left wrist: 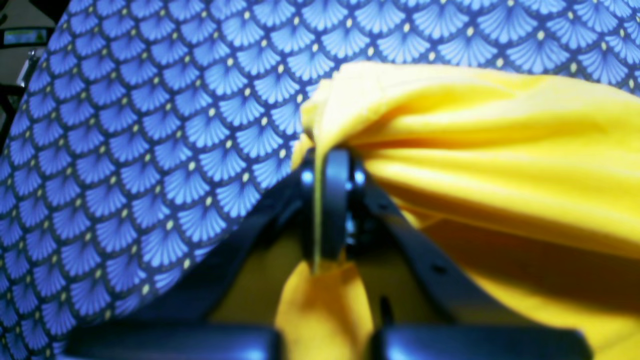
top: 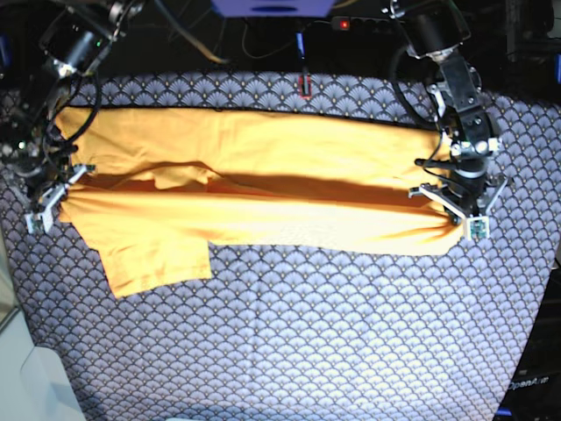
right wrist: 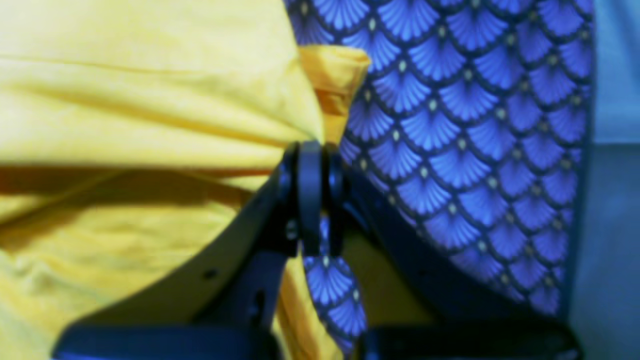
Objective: Fold the T-shirt properly
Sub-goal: 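Hold the strip ends and drag both grippers along the table toward the collar, then pull the folded strip with both grippers toward the robot base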
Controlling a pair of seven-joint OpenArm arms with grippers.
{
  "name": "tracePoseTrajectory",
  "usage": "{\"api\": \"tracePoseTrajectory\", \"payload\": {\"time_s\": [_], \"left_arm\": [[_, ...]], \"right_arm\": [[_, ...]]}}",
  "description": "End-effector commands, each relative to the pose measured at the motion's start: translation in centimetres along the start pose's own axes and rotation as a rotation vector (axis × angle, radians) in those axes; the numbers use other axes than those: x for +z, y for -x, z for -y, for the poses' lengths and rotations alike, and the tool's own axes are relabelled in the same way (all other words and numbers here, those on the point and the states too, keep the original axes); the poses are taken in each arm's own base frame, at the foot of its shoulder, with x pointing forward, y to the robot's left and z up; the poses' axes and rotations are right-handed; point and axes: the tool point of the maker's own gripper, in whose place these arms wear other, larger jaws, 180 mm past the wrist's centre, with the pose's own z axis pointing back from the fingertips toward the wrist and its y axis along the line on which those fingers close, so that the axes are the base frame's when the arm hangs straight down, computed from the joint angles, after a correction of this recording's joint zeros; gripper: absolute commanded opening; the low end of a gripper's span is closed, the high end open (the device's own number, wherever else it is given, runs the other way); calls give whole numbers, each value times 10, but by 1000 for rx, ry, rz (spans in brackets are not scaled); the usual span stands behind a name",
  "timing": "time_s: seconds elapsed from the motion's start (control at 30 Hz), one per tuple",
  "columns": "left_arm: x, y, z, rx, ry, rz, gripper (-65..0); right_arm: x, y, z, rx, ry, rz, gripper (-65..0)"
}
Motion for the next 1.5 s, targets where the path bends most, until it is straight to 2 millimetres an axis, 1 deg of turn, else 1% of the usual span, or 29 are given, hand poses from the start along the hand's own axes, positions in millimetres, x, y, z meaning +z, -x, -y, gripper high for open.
{"api": "tracePoseTrajectory", "payload": {"time_s": [0.0, 0.13, 0.23, 0.3, 0.43, 0.53, 0.63, 0.67, 0.73, 0.8, 0.87, 0.93, 1.1, 1.17, 1.23, 1.37, 1.47], "left_arm": [[2, -15, -8, -5, -24, 52, -650], [2, -14, -8, -5, -24, 50, -650], [5, -8, -9, -10, -25, 40, -650], [9, -15, -10, 4, -23, 63, -650], [20, -17, -14, 45, -5, 89, -650], [20, -13, -18, 44, -3, 82, -650], [20, -10, -17, 46, -2, 75, -650], [22, -6, -18, 44, -3, 68, -650], [24, -7, -18, 40, -5, 74, -650], [24, -7, -18, 40, -5, 74, -650], [24, -7, -19, 39, -5, 74, -650], [24, -7, -19, 38, -6, 74, -650], [24, -6, -19, 38, -5, 71, -650], [26, 0, -20, 35, -7, 59, -650], [26, 0, -20, 35, -7, 59, -650], [31, 15, -19, 31, -5, 31, -650], [33, 21, -19, 29, -4, 19, -650]], "right_arm": [[10, -20, 10, 14, 35, 73, -650], [25, -21, 3, 34, 50, 116, -650], [30, -17, -4, 37, 45, 132, -650], [31, -15, -5, 40, 44, 137, -650], [36, -5, 9, 2, 80, 123, -650], [39, 2, 19, -22, 107, 117, -650], [42, 5, 27, -35, 125, 112, -650], [43, 8, 30, -42, 135, 109, -650], [45, 13, 36, -57, 150, 102, -650], [47, 22, 35, -55, 149, 81, -650], [48, 26, 36, -55, 150, 74, -650], [48, 29, 33, -60, 142, 73, -650], [50, 42, 17, -78, 98, 104, -650], [51, 49, 9, -91, 85, 103, -650], [53, 51, 5, -90, 80, 117, -650], [53, 54, -5, -107, 65, 139, -650], [53, 55, -5, -107, 64, 140, -650]]}}
